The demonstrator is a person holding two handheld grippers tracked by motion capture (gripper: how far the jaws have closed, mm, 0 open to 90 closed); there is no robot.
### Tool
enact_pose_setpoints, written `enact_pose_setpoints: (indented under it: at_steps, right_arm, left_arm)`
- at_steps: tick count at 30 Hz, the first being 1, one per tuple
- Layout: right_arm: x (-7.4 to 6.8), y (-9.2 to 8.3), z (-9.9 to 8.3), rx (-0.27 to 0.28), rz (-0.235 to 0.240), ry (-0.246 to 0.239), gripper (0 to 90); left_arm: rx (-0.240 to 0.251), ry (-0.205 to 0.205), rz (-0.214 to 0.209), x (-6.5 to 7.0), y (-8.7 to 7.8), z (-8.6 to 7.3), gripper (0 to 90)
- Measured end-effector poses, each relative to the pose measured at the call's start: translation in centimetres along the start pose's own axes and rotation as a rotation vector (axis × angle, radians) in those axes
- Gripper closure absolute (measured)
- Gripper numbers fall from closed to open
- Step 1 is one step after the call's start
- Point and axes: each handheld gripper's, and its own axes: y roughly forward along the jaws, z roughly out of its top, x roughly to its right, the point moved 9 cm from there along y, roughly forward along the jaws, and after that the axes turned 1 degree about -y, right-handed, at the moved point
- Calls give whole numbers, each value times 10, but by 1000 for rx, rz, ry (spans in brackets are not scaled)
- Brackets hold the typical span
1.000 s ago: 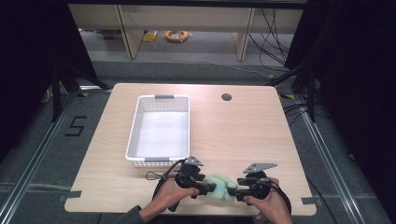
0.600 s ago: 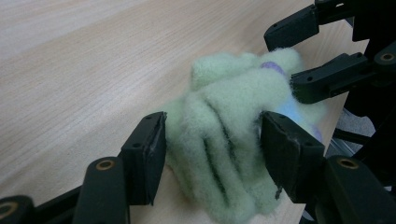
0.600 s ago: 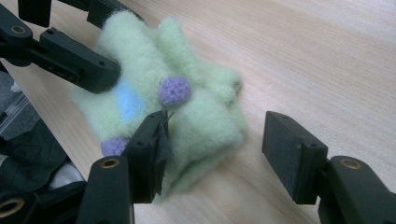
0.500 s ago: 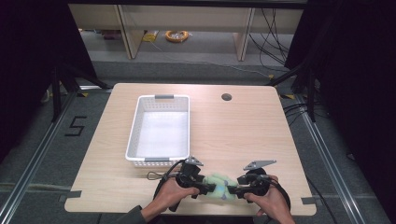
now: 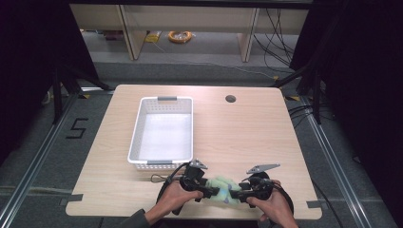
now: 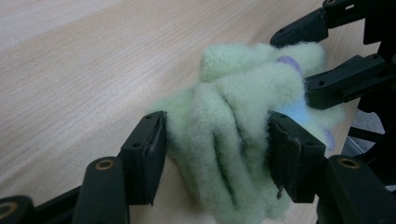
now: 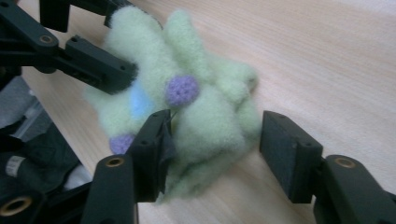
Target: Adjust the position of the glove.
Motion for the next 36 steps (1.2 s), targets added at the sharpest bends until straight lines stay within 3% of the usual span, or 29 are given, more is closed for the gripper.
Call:
enact_pose_setpoints:
  at_steps: [1, 3, 7, 10, 11, 13, 19, 26, 28, 29, 31, 32, 34, 35, 36]
  right_arm:
    - [-1, 3, 2, 32, 6, 15, 461]
    - [2, 2, 1, 15, 6, -14, 473]
    - [1, 3, 0, 8, 42, -9, 509]
    - [1, 3, 0, 9, 42, -12, 534]
    - [0, 3, 1, 7, 46, -22, 568]
    - [-1, 3, 2, 9, 49, -29, 592]
    - [-3, 3, 3, 16, 39, -44, 673]
    - [0, 4, 10, 22, 19, -95, 716]
    - [-1, 6, 13, 46, 27, -90, 716]
    - [0, 5, 13, 24, 32, -92, 715]
    - [0, 6, 13, 31, 44, -84, 706]
    - [2, 7, 14, 31, 26, -58, 611]
    - [6, 9, 14, 16, 24, -40, 519]
    - [6, 9, 14, 16, 24, -40, 519]
    - [6, 12, 14, 4, 55, -16, 505]
  left_arm:
    - [0, -5, 1, 0, 0, 0, 407]
    - [3, 2, -4, 1, 0, 0, 418]
    - [0, 0, -16, 1, 0, -2, 466]
    - [7, 1, -17, 2, 0, -2, 504]
    - [34, 4, -10, 2, 1, -1, 521]
    - [22, 7, -14, 3, 0, -2, 547]
    - [51, 43, 10, 6, -1, -2, 621]
    - [69, 43, 18, 8, -4, -4, 656]
    - [88, 35, 29, 8, -4, -3, 662]
    - [69, 45, 14, 7, -6, -5, 670]
    - [75, 37, 17, 7, -6, -5, 671]
    - [71, 30, 12, 6, -6, -5, 671]
    - [64, 32, 12, 5, -5, -4, 667]
    - [64, 32, 12, 5, -5, -4, 665]
    - [63, 29, 29, 4, -4, -4, 657]
